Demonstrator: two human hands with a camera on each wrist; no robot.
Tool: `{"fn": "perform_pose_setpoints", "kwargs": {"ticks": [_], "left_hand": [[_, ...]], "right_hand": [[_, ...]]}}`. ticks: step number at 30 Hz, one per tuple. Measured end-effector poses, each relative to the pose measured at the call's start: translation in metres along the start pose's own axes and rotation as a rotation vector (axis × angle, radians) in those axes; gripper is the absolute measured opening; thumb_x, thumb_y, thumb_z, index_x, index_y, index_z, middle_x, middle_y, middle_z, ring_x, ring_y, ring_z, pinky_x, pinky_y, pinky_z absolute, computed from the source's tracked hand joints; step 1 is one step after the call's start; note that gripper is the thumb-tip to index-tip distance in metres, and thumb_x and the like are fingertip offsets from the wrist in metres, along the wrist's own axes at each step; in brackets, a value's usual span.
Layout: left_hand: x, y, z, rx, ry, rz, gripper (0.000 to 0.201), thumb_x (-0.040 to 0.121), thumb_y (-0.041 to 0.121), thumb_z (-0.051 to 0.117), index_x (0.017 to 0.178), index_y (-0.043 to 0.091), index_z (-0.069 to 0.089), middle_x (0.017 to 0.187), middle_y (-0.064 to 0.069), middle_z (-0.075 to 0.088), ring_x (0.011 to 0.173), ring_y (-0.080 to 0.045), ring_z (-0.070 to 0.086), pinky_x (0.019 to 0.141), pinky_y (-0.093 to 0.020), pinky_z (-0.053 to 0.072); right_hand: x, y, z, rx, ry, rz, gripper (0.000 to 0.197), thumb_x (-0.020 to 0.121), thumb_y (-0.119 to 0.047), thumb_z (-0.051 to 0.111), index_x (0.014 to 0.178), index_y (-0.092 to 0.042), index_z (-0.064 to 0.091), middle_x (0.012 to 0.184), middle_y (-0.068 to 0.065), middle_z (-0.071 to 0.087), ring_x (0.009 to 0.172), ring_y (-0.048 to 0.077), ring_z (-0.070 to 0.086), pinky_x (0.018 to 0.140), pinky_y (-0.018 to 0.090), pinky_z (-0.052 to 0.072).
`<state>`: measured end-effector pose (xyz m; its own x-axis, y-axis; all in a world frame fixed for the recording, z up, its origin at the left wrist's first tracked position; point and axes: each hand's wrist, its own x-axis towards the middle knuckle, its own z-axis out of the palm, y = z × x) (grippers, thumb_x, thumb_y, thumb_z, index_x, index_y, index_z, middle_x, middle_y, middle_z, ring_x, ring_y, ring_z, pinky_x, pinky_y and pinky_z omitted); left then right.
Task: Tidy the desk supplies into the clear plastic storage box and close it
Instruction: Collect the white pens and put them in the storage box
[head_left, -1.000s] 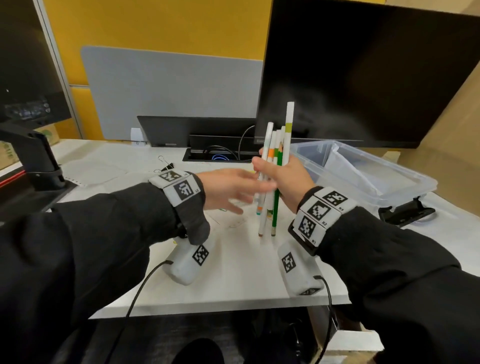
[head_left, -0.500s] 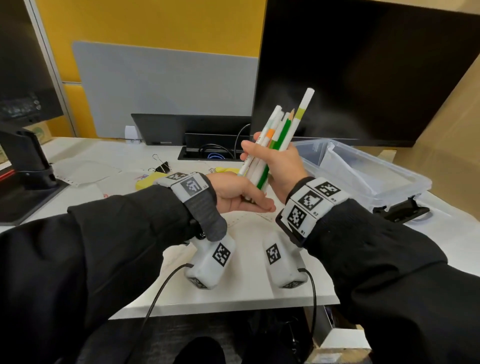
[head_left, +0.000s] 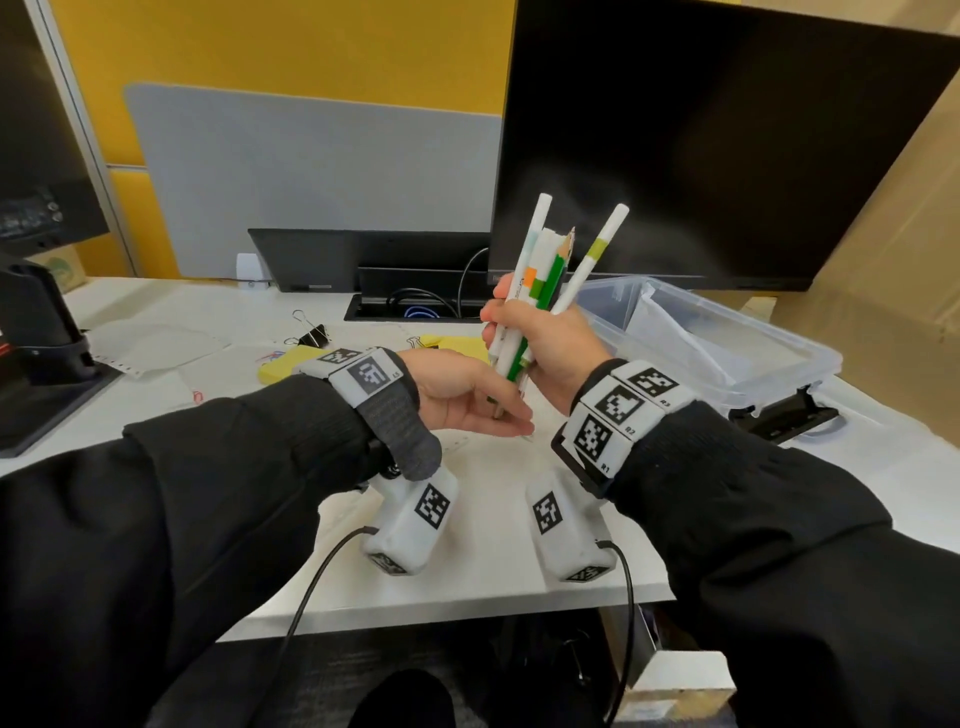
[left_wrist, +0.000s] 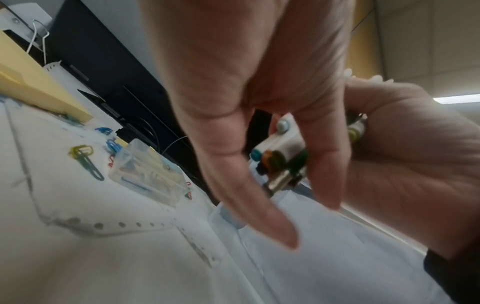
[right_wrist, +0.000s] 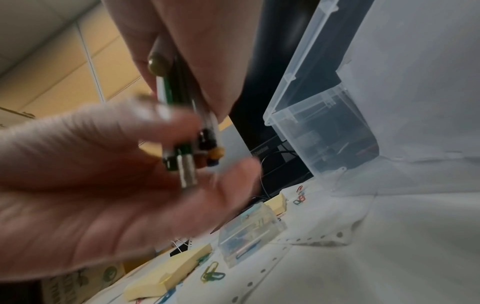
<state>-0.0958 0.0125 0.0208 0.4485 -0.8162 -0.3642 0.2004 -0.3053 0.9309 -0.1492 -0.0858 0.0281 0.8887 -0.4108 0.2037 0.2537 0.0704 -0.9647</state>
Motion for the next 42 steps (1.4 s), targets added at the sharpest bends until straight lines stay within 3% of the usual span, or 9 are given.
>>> {"fn": "perform_pose_setpoints", "kwargs": {"ticks": [4,8,13,21,26,29,33,38,42], "left_hand": [[0.000,-0.006,0.003,0.095,-0.014,-0.143,0.007,0.087,-0.005,0.056,0.089,-0.002,0.061,0.080,-0.012,0.070,0.063,-0.014,0.072,0.065,-0.022,0.058],[0.000,0.002,0.011,-0.060,-0.027,0.005,0.020,0.084,-0.017,0.049,0.092,-0.002,0.060,0.085,-0.015,0.066,0.062,-0.015,0.072,0.065,-0.023,0.059],[-0.003,0.009,0.020,-0.091,-0.001,0.123,0.035,0.080,-0.026,0.043,0.084,0.003,0.063,0.065,-0.010,0.071,0.058,-0.016,0.071,0.061,-0.024,0.059],[-0.004,0.009,0.026,-0.014,0.054,0.161,0.035,0.079,-0.026,0.044,0.084,0.003,0.062,0.062,-0.011,0.069,0.053,-0.015,0.070,0.055,-0.022,0.059],[-0.013,0.023,0.019,0.142,-0.057,0.136,0.026,0.081,-0.016,0.054,0.094,0.005,0.063,0.093,-0.013,0.069,0.074,-0.014,0.071,0.068,-0.022,0.060],[-0.020,0.037,0.006,0.208,-0.123,0.211,0.038,0.065,0.019,0.078,0.100,0.015,0.066,0.100,-0.004,0.068,0.092,-0.015,0.064,0.087,-0.035,0.054],[-0.014,0.048,0.019,0.065,-0.008,0.377,0.031,0.072,0.039,0.070,0.097,0.021,0.067,0.093,0.002,0.070,0.092,-0.017,0.063,0.093,-0.043,0.047],[-0.004,0.053,0.066,0.040,0.205,0.313,0.028,0.078,0.031,0.070,0.096,0.012,0.059,0.086,-0.007,0.065,0.082,-0.024,0.062,0.083,-0.043,0.052],[-0.003,0.069,0.086,0.015,0.325,0.330,0.023,0.082,0.026,0.065,0.097,0.011,0.058,0.077,-0.006,0.062,0.069,-0.021,0.060,0.065,-0.037,0.055]], "right_hand": [[-0.001,-0.004,-0.001,0.008,-0.004,-0.061,0.022,0.081,0.007,0.057,0.077,-0.015,0.056,0.071,0.005,0.055,0.061,0.016,0.056,0.066,0.027,0.051],[-0.005,-0.005,-0.001,-0.048,-0.055,-0.043,0.019,0.080,0.005,0.062,0.080,-0.014,0.057,0.073,0.005,0.058,0.064,0.016,0.060,0.066,0.029,0.054],[-0.008,-0.005,-0.003,-0.090,-0.050,-0.020,0.023,0.075,0.002,0.068,0.087,-0.017,0.062,0.077,0.006,0.063,0.085,0.022,0.062,0.085,0.038,0.054],[-0.014,-0.005,-0.003,-0.194,0.028,0.014,0.019,0.073,0.001,0.070,0.069,-0.014,0.059,0.068,0.003,0.060,0.069,0.017,0.061,0.068,0.031,0.056],[-0.014,-0.015,-0.004,-0.217,0.091,-0.030,0.023,0.079,-0.002,0.062,0.063,-0.015,0.051,0.061,0.002,0.050,0.061,0.015,0.053,0.067,0.031,0.050],[-0.019,-0.023,-0.009,-0.300,0.155,-0.039,0.007,0.083,-0.007,0.060,0.083,-0.011,0.054,0.065,0.001,0.050,0.058,0.014,0.050,0.058,0.028,0.046],[-0.024,-0.024,-0.011,-0.455,0.123,-0.043,0.030,0.077,-0.005,0.062,0.105,-0.008,0.052,0.077,0.009,0.057,0.056,0.020,0.053,0.051,0.031,0.047],[-0.026,-0.031,-0.007,-0.735,0.223,0.014,0.056,0.076,-0.013,0.063,0.127,-0.002,0.042,0.112,0.019,0.060,0.098,0.034,0.061,0.083,0.048,0.054],[-0.046,-0.052,-0.028,-0.626,0.249,0.020,0.049,0.079,-0.006,0.062,0.114,-0.013,0.028,0.093,0.010,0.056,0.073,0.022,0.062,0.058,0.030,0.056]]}}
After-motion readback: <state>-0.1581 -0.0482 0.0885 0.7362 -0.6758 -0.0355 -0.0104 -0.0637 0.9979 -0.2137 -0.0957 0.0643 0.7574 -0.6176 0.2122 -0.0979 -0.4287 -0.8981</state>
